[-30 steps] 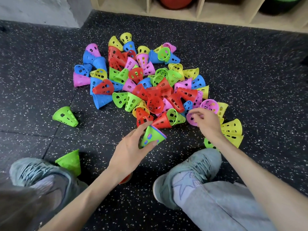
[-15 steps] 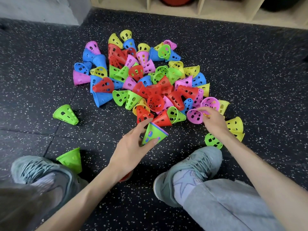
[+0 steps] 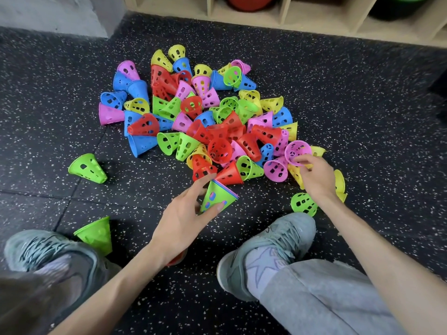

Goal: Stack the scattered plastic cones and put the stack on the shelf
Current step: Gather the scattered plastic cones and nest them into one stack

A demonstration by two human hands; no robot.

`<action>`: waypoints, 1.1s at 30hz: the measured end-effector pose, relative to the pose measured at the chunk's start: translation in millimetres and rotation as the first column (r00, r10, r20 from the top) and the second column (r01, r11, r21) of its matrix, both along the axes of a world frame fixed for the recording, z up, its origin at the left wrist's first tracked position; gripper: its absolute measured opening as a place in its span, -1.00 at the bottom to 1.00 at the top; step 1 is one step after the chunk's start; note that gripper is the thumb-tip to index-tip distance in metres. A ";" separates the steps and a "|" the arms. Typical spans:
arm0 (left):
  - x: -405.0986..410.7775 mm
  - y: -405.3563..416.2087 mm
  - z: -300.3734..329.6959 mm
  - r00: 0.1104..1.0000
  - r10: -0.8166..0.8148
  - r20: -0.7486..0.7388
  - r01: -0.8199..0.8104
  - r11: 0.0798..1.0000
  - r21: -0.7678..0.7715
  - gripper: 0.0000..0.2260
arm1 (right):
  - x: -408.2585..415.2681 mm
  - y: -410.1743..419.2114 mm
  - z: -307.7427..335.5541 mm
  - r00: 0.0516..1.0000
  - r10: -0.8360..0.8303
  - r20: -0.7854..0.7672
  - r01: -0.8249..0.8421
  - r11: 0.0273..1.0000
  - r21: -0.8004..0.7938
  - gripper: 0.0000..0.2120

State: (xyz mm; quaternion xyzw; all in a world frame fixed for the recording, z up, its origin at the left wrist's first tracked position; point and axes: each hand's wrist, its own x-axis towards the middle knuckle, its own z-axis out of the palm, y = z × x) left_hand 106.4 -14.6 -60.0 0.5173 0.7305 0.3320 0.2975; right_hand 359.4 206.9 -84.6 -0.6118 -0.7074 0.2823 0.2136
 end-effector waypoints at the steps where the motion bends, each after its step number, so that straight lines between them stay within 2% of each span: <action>1: -0.3 0.3 -0.1 1.000 0.000 0.000 0.000 1.000 0.000 -0.45 | 4.0 0.4 3.0 1.000 -0.025 0.005 0.025 0.999 0.022 -0.66; 3: -0.9 1.2 -0.3 1.000 0.005 0.004 -0.005 1.000 0.000 -0.45 | 13.2 0.2 7.0 0.995 -0.074 0.062 0.070 0.996 0.055 -0.67; 7: 0.6 2.6 -0.8 1.000 0.006 0.017 -0.006 1.000 0.008 -0.45 | 34.3 -2.7 8.6 0.946 -0.103 0.307 0.068 0.990 0.122 -0.63; 10: 1.4 3.1 -1.2 1.000 0.003 0.023 -0.003 1.000 0.010 -0.45 | 44.4 -5.3 7.8 0.906 -0.146 0.396 0.155 0.988 0.011 -0.58; 13: 1.7 2.1 -0.8 1.000 0.001 0.012 -0.001 1.000 0.008 -0.45 | 50.3 -7.6 5.8 0.932 -0.227 0.282 0.269 0.956 -0.119 -0.52; 17: 1.9 1.1 -1.3 1.000 -0.006 -0.002 0.006 1.000 0.009 -0.45 | 49.3 -9.5 12.8 0.916 -0.377 0.140 0.391 0.917 -0.085 -0.49; 21: 2.0 1.4 -2.5 1.000 -0.004 -0.006 0.004 1.000 0.005 -0.45 | 33.1 -9.2 30.3 0.926 -0.375 0.037 0.375 0.927 0.005 -0.55; 26: 1.3 1.1 -2.9 1.000 -0.002 0.006 0.002 1.000 0.006 -0.45 | -0.9 -19.6 68.6 0.934 -0.305 -0.187 0.325 0.942 0.086 -0.59; 28: 1.3 0.9 -2.9 1.000 0.000 0.003 0.000 1.000 0.010 -0.45 | -16.4 -29.1 82.5 0.938 -0.229 -0.260 0.253 0.965 0.066 -0.60; 31: 1.8 0.6 -2.8 1.000 -0.002 -0.001 0.002 1.000 0.021 -0.45 | -40.6 -46.5 95.3 0.930 0.002 -0.366 0.002 1.000 0.010 -0.62; 33: 2.2 -0.2 -2.4 1.000 0.013 0.015 -0.013 0.999 0.032 -0.45 | -55.5 -58.7 97.5 0.914 0.151 -0.376 -0.176 0.984 -0.031 -0.65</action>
